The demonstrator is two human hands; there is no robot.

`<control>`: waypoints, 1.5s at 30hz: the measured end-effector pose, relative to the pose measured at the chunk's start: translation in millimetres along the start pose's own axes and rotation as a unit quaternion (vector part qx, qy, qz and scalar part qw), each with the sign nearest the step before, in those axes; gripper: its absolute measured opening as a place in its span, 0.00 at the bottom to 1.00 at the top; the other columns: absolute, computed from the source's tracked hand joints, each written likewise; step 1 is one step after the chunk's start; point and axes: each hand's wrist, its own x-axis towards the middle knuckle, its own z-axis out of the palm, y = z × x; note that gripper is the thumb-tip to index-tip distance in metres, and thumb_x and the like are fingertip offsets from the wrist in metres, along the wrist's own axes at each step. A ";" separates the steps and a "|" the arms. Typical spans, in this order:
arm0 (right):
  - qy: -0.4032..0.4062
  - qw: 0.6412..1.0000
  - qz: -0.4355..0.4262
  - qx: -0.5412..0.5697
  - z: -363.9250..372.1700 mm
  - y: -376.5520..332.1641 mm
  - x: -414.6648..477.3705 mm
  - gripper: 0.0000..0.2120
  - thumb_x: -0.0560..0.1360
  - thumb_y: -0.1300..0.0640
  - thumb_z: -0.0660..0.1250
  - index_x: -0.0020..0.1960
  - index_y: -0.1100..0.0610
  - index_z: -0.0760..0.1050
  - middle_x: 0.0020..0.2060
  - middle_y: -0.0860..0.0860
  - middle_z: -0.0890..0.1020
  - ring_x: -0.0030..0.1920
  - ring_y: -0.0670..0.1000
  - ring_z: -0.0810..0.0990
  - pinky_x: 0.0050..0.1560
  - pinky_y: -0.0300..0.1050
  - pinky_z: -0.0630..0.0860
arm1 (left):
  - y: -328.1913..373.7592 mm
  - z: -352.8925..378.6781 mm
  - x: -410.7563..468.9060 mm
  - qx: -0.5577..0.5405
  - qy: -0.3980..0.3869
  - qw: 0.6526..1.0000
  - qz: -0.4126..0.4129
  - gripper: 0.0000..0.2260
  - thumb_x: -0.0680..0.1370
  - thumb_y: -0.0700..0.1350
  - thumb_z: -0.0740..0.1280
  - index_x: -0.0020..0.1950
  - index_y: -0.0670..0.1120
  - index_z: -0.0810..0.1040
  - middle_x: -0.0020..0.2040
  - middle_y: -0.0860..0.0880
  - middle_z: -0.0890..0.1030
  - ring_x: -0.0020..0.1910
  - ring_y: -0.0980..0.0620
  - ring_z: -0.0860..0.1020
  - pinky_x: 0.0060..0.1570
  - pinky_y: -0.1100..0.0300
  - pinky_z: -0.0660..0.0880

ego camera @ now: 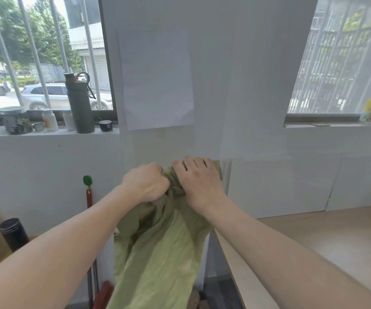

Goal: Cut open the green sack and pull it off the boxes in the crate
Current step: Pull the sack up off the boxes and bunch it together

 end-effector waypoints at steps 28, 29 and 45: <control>-0.213 0.947 0.112 0.214 -17.2 7.2 -2.8 0.16 0.65 0.51 0.68 0.53 0.46 0.72 0.40 0.45 0.78 0.45 0.57 0.81 0.42 0.48 0.70 | -13.5 24.8 -9.7 0.154 0.136 0.960 0.192 0.16 0.66 0.46 0.65 0.53 0.49 0.70 0.40 0.48 0.75 0.40 0.40 0.77 0.35 0.54 0.70; -0.196 0.959 0.083 0.189 -17.0 8.1 -3.9 0.22 0.65 0.49 0.69 0.59 0.45 0.70 0.44 0.47 0.79 0.49 0.58 0.81 0.47 0.50 0.70 | -14.0 23.1 -9.3 0.149 0.131 0.963 0.182 0.15 0.66 0.46 0.65 0.52 0.49 0.71 0.39 0.48 0.76 0.39 0.40 0.78 0.35 0.54 0.72; 0.067 0.997 0.015 0.019 1.7 2.2 -7.7 0.13 0.60 0.68 0.71 0.41 0.55 0.75 0.31 0.52 0.78 0.32 0.57 0.75 0.36 0.48 0.65 | 2.4 -17.0 -16.3 -0.056 -0.083 0.993 0.068 0.05 0.67 0.43 0.67 0.38 0.42 0.78 0.37 0.44 0.82 0.38 0.43 0.80 0.37 0.52 0.77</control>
